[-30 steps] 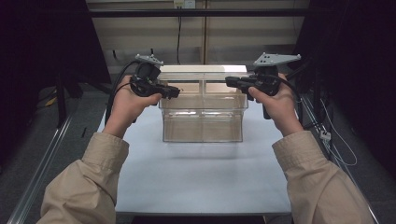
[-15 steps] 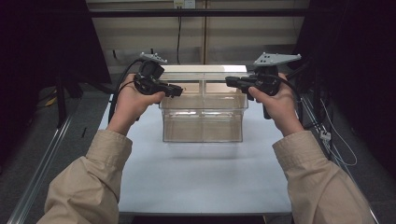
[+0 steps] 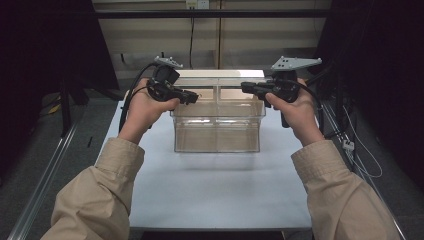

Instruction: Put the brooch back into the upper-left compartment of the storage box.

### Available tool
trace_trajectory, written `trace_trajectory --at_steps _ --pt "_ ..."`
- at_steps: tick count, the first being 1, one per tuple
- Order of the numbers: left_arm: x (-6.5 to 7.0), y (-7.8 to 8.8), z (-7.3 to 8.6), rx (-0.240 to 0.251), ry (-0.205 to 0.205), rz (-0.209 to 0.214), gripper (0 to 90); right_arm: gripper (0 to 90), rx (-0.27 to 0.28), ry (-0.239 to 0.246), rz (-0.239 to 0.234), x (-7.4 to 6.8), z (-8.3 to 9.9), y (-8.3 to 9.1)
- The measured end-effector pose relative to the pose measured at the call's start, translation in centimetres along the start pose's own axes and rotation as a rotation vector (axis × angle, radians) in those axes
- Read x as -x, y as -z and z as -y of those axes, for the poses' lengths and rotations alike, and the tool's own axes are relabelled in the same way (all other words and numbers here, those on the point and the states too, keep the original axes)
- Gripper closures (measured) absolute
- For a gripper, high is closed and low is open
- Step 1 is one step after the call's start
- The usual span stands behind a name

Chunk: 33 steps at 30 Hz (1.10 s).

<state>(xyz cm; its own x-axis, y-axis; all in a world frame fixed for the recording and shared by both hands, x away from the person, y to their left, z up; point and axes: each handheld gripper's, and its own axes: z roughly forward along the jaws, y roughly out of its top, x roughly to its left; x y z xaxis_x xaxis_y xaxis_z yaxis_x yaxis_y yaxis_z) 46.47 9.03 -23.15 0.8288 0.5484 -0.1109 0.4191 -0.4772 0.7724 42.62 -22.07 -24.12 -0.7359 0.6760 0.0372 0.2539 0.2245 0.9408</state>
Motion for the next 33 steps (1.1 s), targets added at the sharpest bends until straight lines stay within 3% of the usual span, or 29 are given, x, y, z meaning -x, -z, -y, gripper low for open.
trace_trajectory --at_steps 12,15,21,33 --pt "0.0 -0.3 -0.2 0.009 -0.012 -0.015 83.0 90.0 -0.003 0.000 0.000 0.0 0.0 0.0" --pt "0.1 -0.2 -0.2 0.010 -0.012 -0.011 74.4 90.0 -0.003 0.000 0.000 0.0 0.0 0.0" --pt "0.4 0.2 0.0 0.018 -0.007 -0.003 66.3 90.0 -0.004 0.002 -0.002 0.0 0.0 0.0" --pt "1.8 1.2 1.4 0.026 -0.018 0.064 51.3 90.0 -0.011 0.001 -0.015 -0.4 0.5 0.0"
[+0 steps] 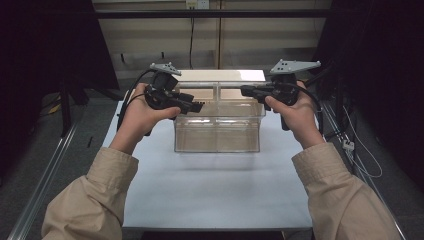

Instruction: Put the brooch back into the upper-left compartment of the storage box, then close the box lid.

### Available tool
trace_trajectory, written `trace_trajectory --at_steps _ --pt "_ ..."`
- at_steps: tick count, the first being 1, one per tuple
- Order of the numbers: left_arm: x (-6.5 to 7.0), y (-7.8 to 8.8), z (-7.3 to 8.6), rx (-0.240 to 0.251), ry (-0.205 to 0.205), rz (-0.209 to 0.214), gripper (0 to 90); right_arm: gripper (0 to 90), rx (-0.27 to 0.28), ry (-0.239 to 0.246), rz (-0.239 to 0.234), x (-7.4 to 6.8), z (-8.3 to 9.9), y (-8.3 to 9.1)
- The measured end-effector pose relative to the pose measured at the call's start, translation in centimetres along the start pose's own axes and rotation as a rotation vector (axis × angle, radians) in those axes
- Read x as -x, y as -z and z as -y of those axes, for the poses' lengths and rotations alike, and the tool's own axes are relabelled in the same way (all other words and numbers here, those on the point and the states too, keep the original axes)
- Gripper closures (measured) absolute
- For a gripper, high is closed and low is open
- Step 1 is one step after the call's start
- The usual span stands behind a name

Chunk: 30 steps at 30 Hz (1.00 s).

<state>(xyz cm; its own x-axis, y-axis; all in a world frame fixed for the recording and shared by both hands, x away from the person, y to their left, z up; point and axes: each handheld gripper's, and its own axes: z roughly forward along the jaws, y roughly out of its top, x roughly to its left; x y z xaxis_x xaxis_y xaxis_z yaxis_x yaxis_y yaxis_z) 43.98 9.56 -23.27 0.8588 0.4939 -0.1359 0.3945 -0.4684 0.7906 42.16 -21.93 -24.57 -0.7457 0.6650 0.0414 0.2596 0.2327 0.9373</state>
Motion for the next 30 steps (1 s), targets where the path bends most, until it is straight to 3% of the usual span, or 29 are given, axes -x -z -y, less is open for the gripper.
trace_trajectory --at_steps 10,19,24,30 --pt "0.7 0.3 1.9 -0.002 -0.012 0.035 42.7 90.0 -0.002 -0.006 -0.014 -0.3 0.7 0.1" --pt "1.2 0.3 3.6 -0.007 -0.031 0.045 34.0 90.0 -0.006 -0.006 -0.015 -0.5 1.1 0.2" --pt "1.7 0.4 4.5 -0.009 -0.050 0.046 22.3 90.0 -0.006 -0.012 -0.025 -0.6 1.5 0.2" --pt "2.3 0.2 5.5 -0.012 -0.054 0.052 18.4 90.0 -0.010 -0.015 -0.032 -0.7 1.9 0.3"
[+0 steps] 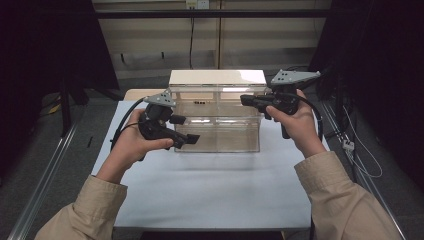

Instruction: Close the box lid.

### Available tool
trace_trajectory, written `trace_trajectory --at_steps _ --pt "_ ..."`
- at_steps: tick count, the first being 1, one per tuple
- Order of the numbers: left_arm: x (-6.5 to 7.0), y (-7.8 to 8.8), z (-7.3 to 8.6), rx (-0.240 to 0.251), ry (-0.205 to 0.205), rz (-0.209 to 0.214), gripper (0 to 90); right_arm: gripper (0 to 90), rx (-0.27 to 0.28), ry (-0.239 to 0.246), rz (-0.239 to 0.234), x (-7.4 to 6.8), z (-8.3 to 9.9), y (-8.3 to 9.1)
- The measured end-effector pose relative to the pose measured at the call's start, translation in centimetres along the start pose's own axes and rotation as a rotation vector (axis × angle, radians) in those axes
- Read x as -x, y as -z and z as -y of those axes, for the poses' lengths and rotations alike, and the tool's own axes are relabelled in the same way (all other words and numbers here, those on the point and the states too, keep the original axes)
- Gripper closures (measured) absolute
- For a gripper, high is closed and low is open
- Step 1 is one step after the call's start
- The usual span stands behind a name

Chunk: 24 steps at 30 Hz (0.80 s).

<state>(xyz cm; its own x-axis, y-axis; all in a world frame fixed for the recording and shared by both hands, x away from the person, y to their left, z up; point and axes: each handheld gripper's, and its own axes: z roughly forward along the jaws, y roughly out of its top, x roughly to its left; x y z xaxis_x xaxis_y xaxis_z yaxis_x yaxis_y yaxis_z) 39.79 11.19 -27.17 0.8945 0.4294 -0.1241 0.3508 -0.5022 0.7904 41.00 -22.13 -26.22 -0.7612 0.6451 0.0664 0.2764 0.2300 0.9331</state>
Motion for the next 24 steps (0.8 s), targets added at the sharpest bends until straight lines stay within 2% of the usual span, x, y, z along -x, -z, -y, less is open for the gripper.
trace_trajectory --at_steps 8,10,14,24 --pt "0.3 -0.1 1.4 0.000 -0.004 0.000 16.6 90.0 -0.010 -0.005 -0.009 -0.1 0.9 -0.1" --pt "0.3 -0.1 1.7 0.000 -0.006 -0.012 16.6 90.0 -0.012 -0.010 -0.010 -0.1 1.2 -0.1" --pt "0.2 -0.3 2.3 -0.003 -0.004 0.002 16.0 90.0 -0.011 -0.016 -0.015 -0.2 1.5 -0.1" --pt "0.1 -0.5 3.3 -0.011 -0.009 -0.003 15.9 90.0 -0.017 -0.024 -0.016 -0.2 2.0 -0.2"
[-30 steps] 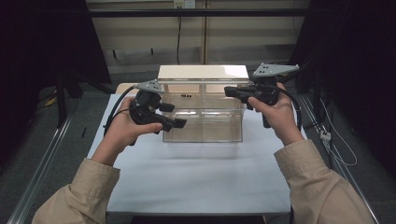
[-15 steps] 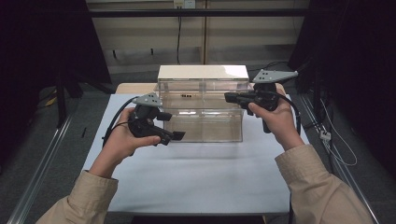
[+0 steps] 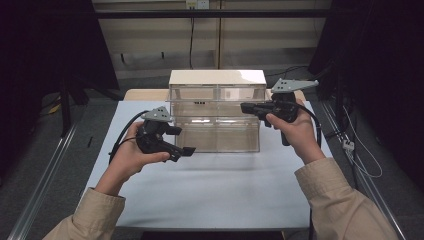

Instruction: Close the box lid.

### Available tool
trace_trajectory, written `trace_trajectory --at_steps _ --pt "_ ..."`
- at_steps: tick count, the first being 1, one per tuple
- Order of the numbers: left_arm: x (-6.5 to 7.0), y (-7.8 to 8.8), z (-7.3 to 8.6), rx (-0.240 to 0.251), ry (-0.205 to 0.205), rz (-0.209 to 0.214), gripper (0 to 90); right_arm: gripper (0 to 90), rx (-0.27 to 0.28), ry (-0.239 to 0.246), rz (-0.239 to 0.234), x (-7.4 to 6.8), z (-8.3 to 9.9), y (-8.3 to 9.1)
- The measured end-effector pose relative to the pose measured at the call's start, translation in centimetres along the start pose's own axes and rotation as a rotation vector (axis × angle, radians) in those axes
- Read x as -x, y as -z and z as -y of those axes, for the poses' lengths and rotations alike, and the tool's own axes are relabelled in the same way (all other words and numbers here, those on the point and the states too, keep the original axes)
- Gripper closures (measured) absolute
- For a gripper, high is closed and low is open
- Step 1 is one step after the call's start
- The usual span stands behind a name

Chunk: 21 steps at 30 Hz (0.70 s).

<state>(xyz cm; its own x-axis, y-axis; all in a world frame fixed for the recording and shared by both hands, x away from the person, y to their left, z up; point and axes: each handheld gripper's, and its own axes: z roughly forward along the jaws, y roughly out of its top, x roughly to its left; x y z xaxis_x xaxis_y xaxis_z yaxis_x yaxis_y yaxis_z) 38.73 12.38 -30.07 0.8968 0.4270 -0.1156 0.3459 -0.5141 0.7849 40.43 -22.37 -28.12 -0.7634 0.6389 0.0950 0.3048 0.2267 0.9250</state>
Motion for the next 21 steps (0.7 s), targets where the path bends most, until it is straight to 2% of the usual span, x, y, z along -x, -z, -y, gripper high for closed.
trace_trajectory --at_steps 21 --pt "0.0 0.0 2.3 -0.004 0.007 -0.001 15.9 90.0 -0.004 -0.023 0.004 0.3 1.3 0.5"
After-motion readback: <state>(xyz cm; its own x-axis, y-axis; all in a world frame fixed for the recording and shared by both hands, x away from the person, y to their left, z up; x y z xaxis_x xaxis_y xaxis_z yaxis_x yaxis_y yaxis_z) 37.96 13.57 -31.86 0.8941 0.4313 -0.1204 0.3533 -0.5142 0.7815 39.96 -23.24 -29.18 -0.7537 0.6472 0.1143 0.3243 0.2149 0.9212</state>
